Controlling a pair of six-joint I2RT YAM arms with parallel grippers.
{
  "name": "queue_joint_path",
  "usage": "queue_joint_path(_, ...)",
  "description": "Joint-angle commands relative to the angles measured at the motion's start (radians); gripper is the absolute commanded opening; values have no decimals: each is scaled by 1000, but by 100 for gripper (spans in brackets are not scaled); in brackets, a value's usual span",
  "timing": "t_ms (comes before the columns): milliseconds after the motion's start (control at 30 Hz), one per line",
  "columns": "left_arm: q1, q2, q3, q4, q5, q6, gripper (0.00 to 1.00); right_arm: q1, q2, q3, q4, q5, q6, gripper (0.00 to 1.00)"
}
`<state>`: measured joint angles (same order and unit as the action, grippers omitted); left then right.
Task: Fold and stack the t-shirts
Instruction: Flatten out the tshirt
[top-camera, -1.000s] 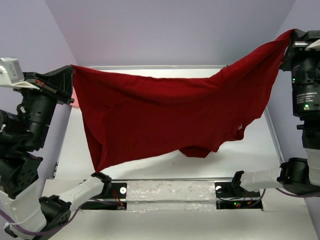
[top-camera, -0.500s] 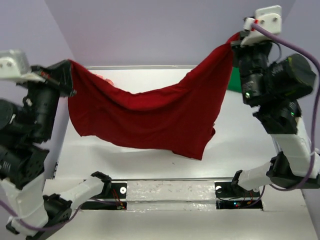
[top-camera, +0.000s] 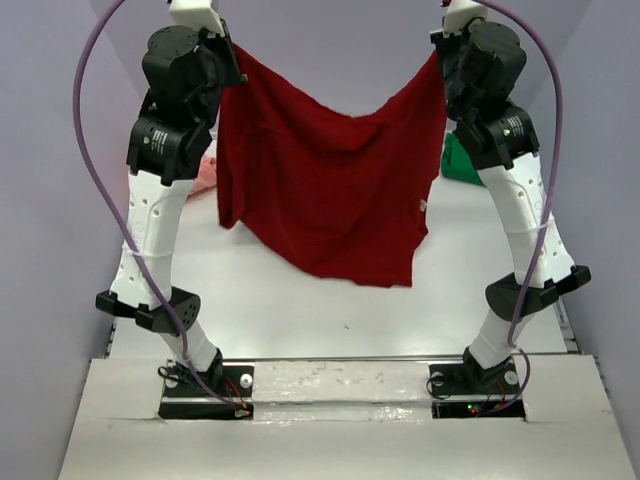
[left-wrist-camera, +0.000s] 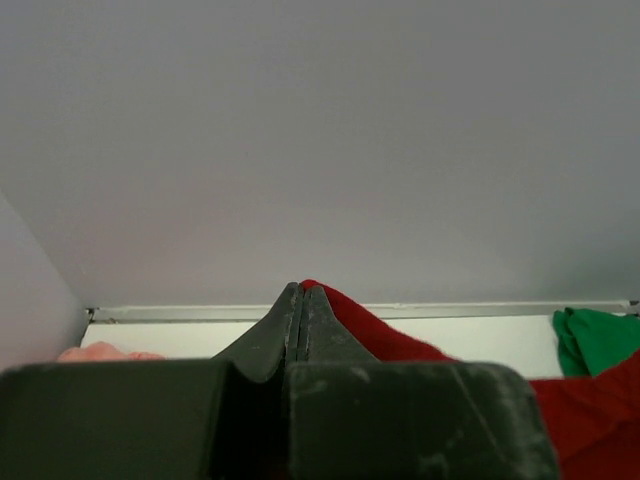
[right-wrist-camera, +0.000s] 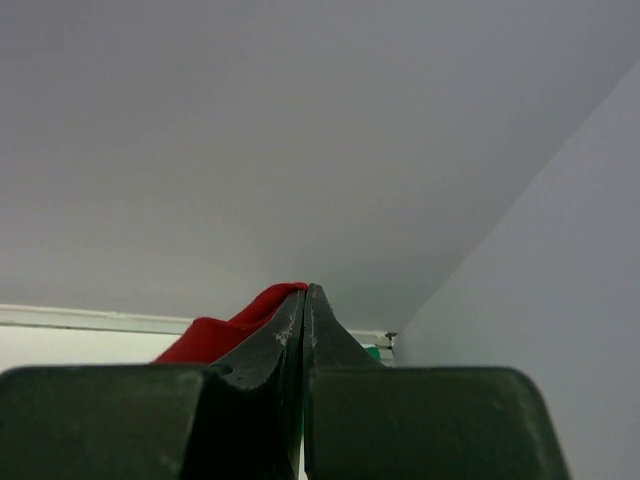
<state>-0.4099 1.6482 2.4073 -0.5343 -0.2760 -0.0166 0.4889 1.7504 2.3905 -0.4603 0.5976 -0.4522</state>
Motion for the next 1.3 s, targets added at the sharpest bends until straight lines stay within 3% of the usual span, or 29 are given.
queue_joint_path(0, 23, -126, 64, 91, 31, 23, 0, -6, -116, 76, 15, -99, 81, 0)
queue_joint_path(67, -6, -223, -26, 100, 14, 26, 0, 103, -207, -17, 76, -15, -6, 0)
queue_joint_path(100, -42, -264, -63, 117, 12, 33, 0, 167, -239, -58, 180, 43, -142, 0)
queue_joint_path(133, -70, -342, -121, 122, -36, 43, 0, 313, -296, -95, 239, 164, -219, 0)
queue_joint_path(233, -165, -453, -145, 79, -133, 63, 0, 567, -365, -148, 421, 363, -470, 0)
queue_joint_path(400, -170, -608, -253, 22, -103, 9, 0, 709, -428, -229, 678, 527, -748, 0)
queue_joint_path(467, -156, -668, -311, 11, -77, -20, 0, 804, -437, -257, 844, 593, -879, 0)
queue_joint_path(500, -144, -686, -327, 2, -65, -26, 0, 818, -434, -261, 980, 609, -1007, 0)
queue_joint_path(600, -78, -725, -340, -35, -19, -37, 0, 862, -398, -260, 1214, 631, -1192, 0)
queue_joint_path(833, -70, -734, -389, -46, -26, -51, 0, 876, -370, -195, 1079, 597, -1108, 0)
queue_joint_path(1267, -69, -643, -464, 65, -17, -40, 0, 876, -339, -142, 1016, 545, -1068, 0)
